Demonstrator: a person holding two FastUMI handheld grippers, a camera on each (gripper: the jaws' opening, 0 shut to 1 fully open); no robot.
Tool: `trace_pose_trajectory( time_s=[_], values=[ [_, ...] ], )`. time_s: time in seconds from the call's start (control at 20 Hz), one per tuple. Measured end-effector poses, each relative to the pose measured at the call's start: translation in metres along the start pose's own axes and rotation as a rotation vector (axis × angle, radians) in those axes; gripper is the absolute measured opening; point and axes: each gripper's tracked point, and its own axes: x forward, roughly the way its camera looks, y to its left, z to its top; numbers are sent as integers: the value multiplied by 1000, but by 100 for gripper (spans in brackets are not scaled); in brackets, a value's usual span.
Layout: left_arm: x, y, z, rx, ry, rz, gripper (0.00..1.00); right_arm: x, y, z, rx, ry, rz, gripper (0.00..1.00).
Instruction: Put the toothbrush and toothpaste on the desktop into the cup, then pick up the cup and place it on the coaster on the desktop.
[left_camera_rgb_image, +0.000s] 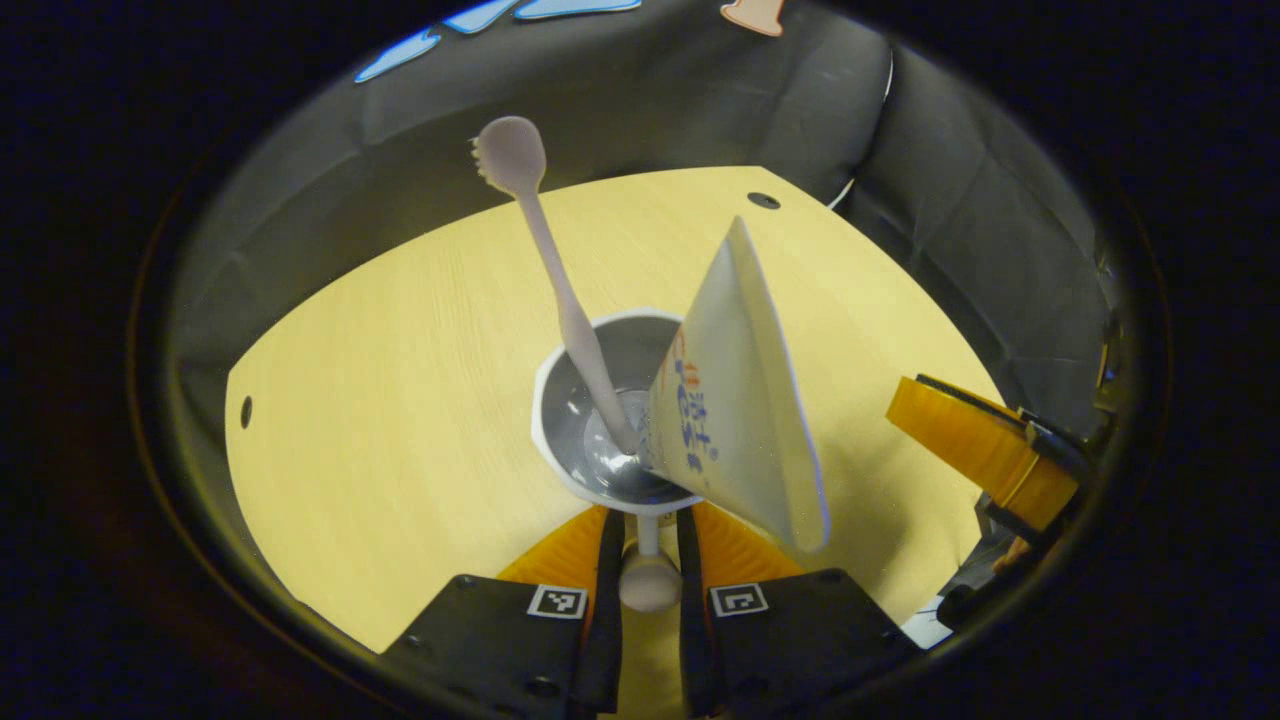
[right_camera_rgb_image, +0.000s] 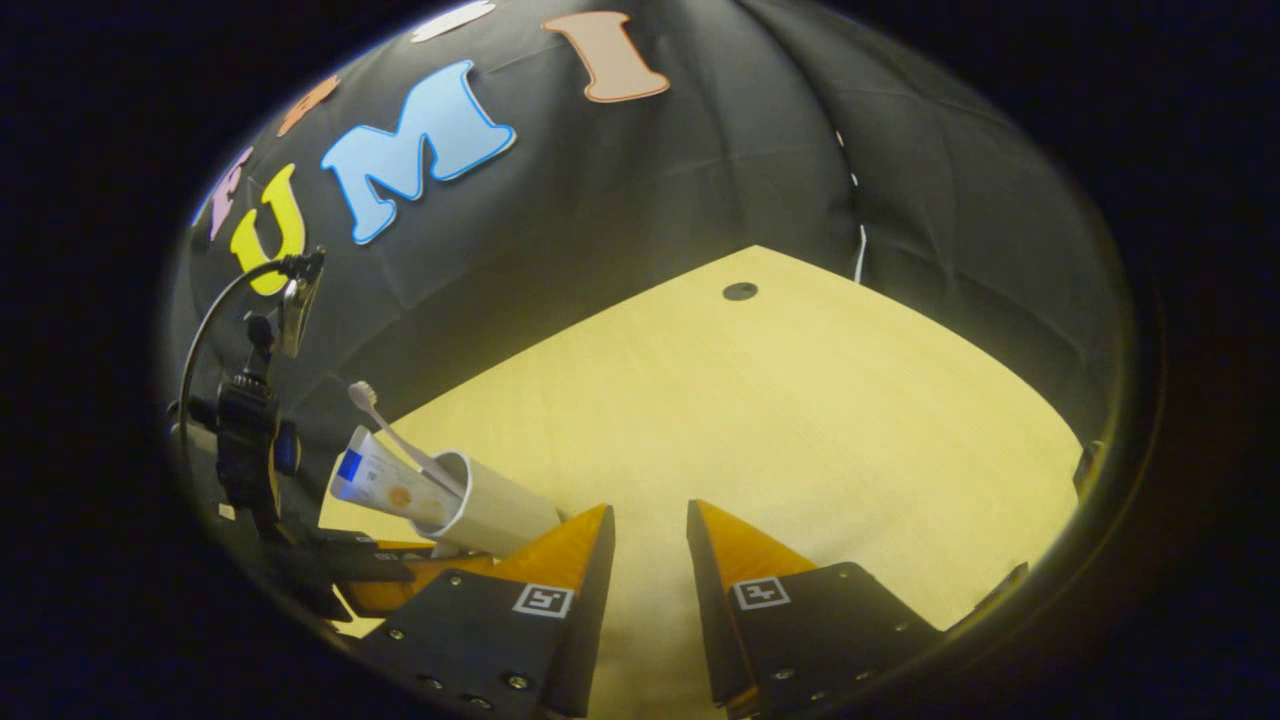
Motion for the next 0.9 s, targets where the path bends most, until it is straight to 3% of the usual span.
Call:
trace_pose_trajectory(
  time_s=[0.5,0.55,0.65,0.75,0.8,0.85,0.9],
  values=[
    [11,-11,-11,20,37,37,31,0,-13,-1,14,15,-6,43],
    [11,-13,-11,18,35,39,36,0,-12,-1,12,18,-1,44],
    [11,-14,-10,10,31,44,32,-2,-9,-1,7,20,8,44],
    [12,-13,-7,14,19,59,39,-3,-7,-1,0,21,15,44],
    [12,-13,-3,23,5,64,35,-4,-7,-1,-2,21,16,44],
    [12,-15,-2,28,-4,67,41,-5,-6,-1,-2,20,18,44],
    [11,-16,-1,31,-9,71,41,-5,-5,-1,-1,19,20,44]
  ],
)
